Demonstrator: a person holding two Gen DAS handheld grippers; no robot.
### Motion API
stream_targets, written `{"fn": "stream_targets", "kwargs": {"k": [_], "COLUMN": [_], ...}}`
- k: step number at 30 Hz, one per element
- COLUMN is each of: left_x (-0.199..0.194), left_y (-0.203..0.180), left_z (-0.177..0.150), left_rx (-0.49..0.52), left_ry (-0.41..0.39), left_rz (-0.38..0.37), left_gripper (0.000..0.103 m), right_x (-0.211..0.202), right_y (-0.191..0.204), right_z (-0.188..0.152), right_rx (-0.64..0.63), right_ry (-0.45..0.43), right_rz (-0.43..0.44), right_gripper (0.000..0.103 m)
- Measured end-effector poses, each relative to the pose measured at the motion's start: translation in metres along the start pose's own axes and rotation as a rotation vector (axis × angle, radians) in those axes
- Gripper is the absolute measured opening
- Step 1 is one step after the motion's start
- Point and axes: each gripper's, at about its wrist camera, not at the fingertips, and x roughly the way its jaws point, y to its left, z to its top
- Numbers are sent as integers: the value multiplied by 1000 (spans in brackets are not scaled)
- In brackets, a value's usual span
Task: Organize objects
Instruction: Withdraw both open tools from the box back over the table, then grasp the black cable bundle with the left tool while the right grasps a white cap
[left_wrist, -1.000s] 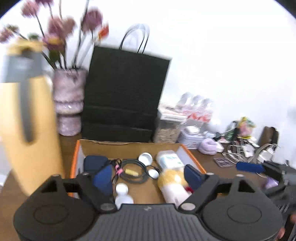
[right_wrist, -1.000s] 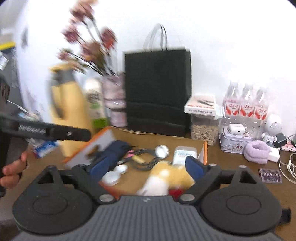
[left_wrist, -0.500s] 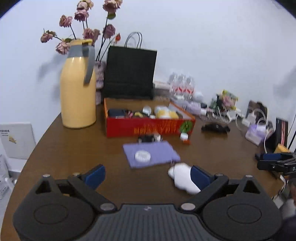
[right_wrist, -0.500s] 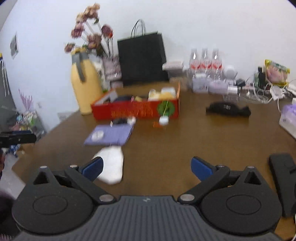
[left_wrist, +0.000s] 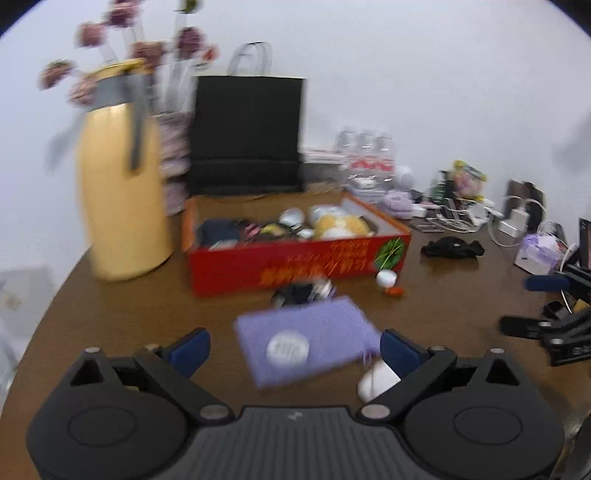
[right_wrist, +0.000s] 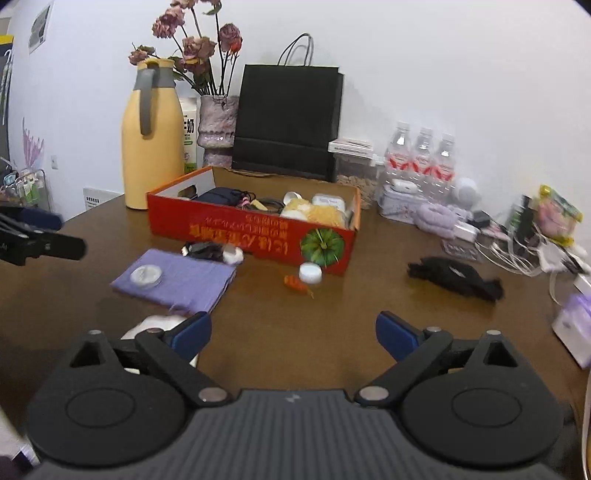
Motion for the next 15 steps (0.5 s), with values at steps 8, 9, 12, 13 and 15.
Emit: {"fn": "stream_targets", "kwargs": {"k": [8, 9, 12, 13, 15], "left_x": [142, 151, 167, 171, 177], "left_y": [2, 1, 4, 6, 9], "left_z": [39, 38, 34, 32, 29], "left_rx": [75, 88, 91, 76, 54], "left_ry": [146, 154, 178, 182, 192], "left_rz": [-11, -8, -47, -47, -32], "left_gripper": [89, 87, 74, 69, 58], "right_x": [138, 149, 167, 170, 173], "right_y": [-24, -23, -15, -11, -1], "right_z": [48, 50, 48, 45, 43], "right_rx": [101, 110, 106, 101, 65], "right_ry": [83, 90, 87, 87, 83], "right_rz": [49, 66, 127, 110, 106], "right_gripper": [61, 54, 52, 52, 48]}}
